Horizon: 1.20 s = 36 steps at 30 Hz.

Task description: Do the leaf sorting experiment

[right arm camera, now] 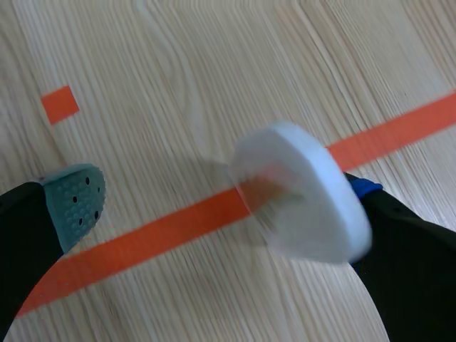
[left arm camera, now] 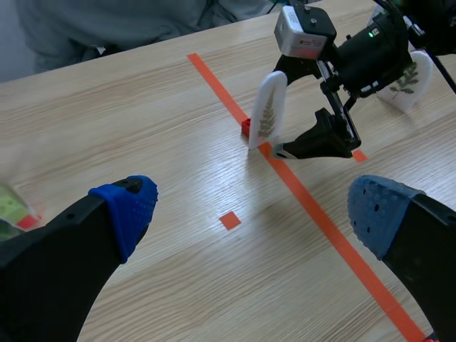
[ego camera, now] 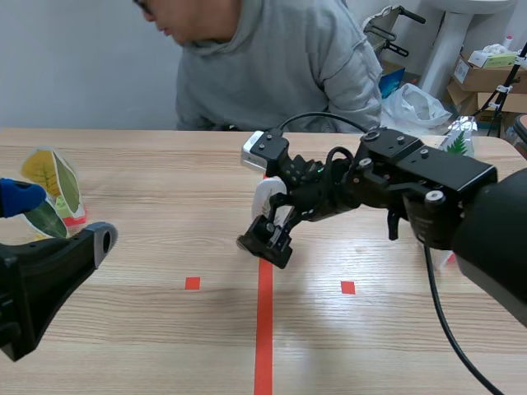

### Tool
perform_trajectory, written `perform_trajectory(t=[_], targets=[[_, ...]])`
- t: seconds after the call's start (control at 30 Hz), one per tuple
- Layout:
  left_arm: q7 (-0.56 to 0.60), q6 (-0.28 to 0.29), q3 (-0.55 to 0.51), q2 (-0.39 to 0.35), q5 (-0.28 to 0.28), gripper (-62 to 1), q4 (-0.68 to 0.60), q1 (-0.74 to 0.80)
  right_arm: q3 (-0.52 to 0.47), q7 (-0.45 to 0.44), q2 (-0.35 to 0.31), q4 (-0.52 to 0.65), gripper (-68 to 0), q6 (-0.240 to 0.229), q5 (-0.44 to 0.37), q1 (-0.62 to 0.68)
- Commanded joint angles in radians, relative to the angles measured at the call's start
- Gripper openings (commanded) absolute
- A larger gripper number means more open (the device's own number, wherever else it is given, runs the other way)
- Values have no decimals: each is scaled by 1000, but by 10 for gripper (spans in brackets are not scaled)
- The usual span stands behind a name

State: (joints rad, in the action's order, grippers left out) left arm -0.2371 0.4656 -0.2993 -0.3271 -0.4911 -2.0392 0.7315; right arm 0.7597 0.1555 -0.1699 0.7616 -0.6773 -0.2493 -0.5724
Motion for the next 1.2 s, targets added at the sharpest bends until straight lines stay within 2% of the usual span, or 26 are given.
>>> perform_trajectory(t=[0.0,0.1,0.27,0.43,0.67,0.93,1.17], targets=[[7,1,-13,0,-13,-37,-10,5,-13,-28,-3,6,-97,-3,5,-29],[8,1,-34,0,-15,-37,-10,5,-13,-43,16,-25,-97,-3,23,-29],[8,0,-50,0,-15,-37,-10,5,-13,-62,11,-26,-115,1,22,-29],[8,0,-50,0,-15,-37,-10,5,-13,-62,1,-26,-229,0,21,-28],[8,0,-50,0,-15,-37,-10,5,-13,-66,-7,-26,-342,0,22,-28],[8,0,-50,0,-15,-37,-10,5,-13,-66,-7,-26,-547,0,21,-28],[8,0,-50,0,-15,-37,-10,5,-14,-69,-7,-26,-623,0,21,-26]])
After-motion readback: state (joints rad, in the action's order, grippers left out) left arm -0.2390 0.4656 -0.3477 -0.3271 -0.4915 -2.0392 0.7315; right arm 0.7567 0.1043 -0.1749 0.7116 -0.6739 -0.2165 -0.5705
